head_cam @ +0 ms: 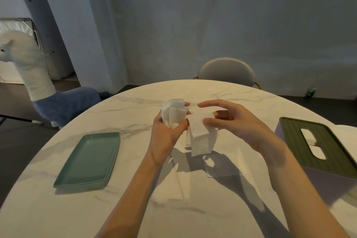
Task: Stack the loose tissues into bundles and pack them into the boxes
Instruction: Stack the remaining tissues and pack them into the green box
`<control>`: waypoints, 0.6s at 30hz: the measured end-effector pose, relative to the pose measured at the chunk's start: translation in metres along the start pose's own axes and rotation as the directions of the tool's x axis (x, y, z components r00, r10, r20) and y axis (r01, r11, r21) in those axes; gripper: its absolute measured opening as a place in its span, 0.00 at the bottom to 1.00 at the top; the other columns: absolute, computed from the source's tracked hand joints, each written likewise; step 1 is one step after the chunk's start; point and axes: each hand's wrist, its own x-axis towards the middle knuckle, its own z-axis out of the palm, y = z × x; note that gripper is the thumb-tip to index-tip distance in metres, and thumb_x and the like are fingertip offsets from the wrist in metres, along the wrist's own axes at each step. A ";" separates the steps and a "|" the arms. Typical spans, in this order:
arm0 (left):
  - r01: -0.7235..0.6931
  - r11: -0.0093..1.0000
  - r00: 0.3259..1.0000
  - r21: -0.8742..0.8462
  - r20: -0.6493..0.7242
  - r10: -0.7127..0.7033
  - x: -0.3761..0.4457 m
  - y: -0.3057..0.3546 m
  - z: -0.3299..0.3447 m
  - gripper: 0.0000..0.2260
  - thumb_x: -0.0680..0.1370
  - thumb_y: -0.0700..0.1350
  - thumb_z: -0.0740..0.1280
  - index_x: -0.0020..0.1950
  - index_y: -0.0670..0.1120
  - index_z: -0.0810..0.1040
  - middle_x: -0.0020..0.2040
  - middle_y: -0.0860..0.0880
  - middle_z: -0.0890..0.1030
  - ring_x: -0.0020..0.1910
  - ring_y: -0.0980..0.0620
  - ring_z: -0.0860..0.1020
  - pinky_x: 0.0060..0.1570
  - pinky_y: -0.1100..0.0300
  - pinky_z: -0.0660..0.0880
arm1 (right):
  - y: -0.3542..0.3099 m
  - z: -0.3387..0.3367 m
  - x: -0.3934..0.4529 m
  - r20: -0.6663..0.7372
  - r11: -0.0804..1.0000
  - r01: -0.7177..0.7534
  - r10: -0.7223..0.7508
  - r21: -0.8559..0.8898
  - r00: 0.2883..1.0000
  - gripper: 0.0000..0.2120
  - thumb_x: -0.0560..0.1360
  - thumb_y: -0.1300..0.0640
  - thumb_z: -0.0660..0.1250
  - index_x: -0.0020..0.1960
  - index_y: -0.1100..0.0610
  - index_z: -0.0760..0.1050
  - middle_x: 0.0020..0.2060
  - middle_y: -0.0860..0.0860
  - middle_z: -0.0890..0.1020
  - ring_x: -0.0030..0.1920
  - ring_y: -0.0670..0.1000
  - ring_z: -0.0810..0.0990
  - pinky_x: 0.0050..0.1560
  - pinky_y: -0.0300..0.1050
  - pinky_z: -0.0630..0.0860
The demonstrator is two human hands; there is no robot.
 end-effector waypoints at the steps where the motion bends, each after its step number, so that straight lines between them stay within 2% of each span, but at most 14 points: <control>1: 0.011 1.000 1.000 0.002 -0.004 -0.011 0.000 -0.001 -0.001 0.28 0.68 0.65 0.77 0.64 0.56 0.77 0.57 0.51 0.83 0.58 0.43 0.82 0.57 0.44 0.82 | -0.001 -0.001 0.000 0.008 1.000 0.009 -0.009 0.030 1.000 0.13 0.76 0.49 0.73 0.59 0.38 0.82 0.58 0.39 0.81 0.58 0.46 0.80 0.58 0.41 0.80; 4: 0.040 0.999 0.998 -0.020 0.039 -0.039 0.001 -0.003 -0.001 0.29 0.72 0.59 0.77 0.66 0.45 0.76 0.54 0.49 0.83 0.55 0.44 0.82 0.56 0.45 0.83 | -0.003 -0.005 -0.003 0.092 0.985 0.017 -0.033 0.174 0.995 0.13 0.81 0.57 0.67 0.60 0.45 0.83 0.57 0.40 0.84 0.59 0.46 0.82 0.59 0.41 0.81; 7: 0.073 0.992 0.992 -0.106 0.106 -0.061 0.000 -0.006 -0.004 0.31 0.72 0.57 0.77 0.66 0.39 0.75 0.56 0.43 0.83 0.57 0.41 0.82 0.58 0.42 0.81 | -0.004 -0.004 -0.006 0.162 0.988 0.058 -0.081 0.140 0.983 0.16 0.80 0.62 0.68 0.62 0.47 0.82 0.57 0.39 0.84 0.59 0.44 0.82 0.56 0.39 0.81; 9: 0.133 0.983 0.983 -0.130 0.143 -0.114 -0.001 -0.005 -0.005 0.28 0.72 0.54 0.76 0.66 0.42 0.76 0.58 0.39 0.82 0.60 0.36 0.81 0.59 0.37 0.80 | -0.004 -0.001 -0.004 0.105 0.993 0.108 -0.111 0.039 0.988 0.14 0.77 0.59 0.73 0.59 0.45 0.83 0.55 0.38 0.85 0.56 0.43 0.83 0.54 0.36 0.80; 11: 0.182 0.973 0.974 -0.140 0.160 -0.160 -0.001 -0.004 -0.003 0.24 0.72 0.51 0.75 0.66 0.45 0.78 0.57 0.37 0.81 0.56 0.34 0.81 0.55 0.36 0.81 | -0.002 0.003 -0.002 -0.016 0.994 0.112 -0.112 -0.002 0.994 0.09 0.76 0.56 0.74 0.53 0.44 0.85 0.48 0.37 0.85 0.50 0.43 0.83 0.46 0.32 0.79; 12: 0.191 0.972 0.973 -0.137 0.156 -0.169 -0.002 -0.003 -0.002 0.23 0.71 0.51 0.75 0.64 0.46 0.80 0.53 0.38 0.82 0.51 0.35 0.81 0.49 0.39 0.81 | -0.002 0.006 0.000 -0.088 0.995 0.096 -0.096 0.001 0.992 0.07 0.75 0.55 0.74 0.49 0.43 0.84 0.44 0.37 0.84 0.47 0.44 0.82 0.42 0.31 0.78; 14: 0.186 0.976 0.976 -0.115 0.136 -0.170 -0.003 0.002 0.000 0.20 0.70 0.51 0.75 0.61 0.47 0.81 0.46 0.43 0.82 0.41 0.44 0.79 0.40 0.50 0.78 | -0.001 0.011 0.003 -0.206 0.997 0.073 -0.072 -0.007 0.976 0.05 0.75 0.51 0.73 0.45 0.41 0.82 0.43 0.39 0.83 0.44 0.47 0.80 0.39 0.32 0.76; 16: 0.177 0.982 0.976 -0.069 0.145 -0.165 -0.005 0.002 0.002 0.19 0.73 0.49 0.75 0.62 0.47 0.80 0.45 0.46 0.82 0.41 0.49 0.79 0.40 0.55 0.77 | 0.000 0.013 0.005 -0.255 0.999 0.049 -0.053 -0.025 0.965 0.04 0.76 0.49 0.72 0.45 0.40 0.80 0.44 0.37 0.81 0.45 0.47 0.80 0.40 0.32 0.76; 18: 0.194 0.978 0.969 -0.072 0.170 -0.180 -0.005 0.002 0.005 0.21 0.75 0.50 0.74 0.66 0.46 0.78 0.50 0.45 0.82 0.44 0.49 0.79 0.42 0.55 0.77 | 0.001 0.013 0.005 -0.240 0.999 0.029 -0.023 0.019 0.970 0.05 0.79 0.52 0.70 0.47 0.43 0.82 0.41 0.39 0.83 0.40 0.45 0.81 0.37 0.32 0.76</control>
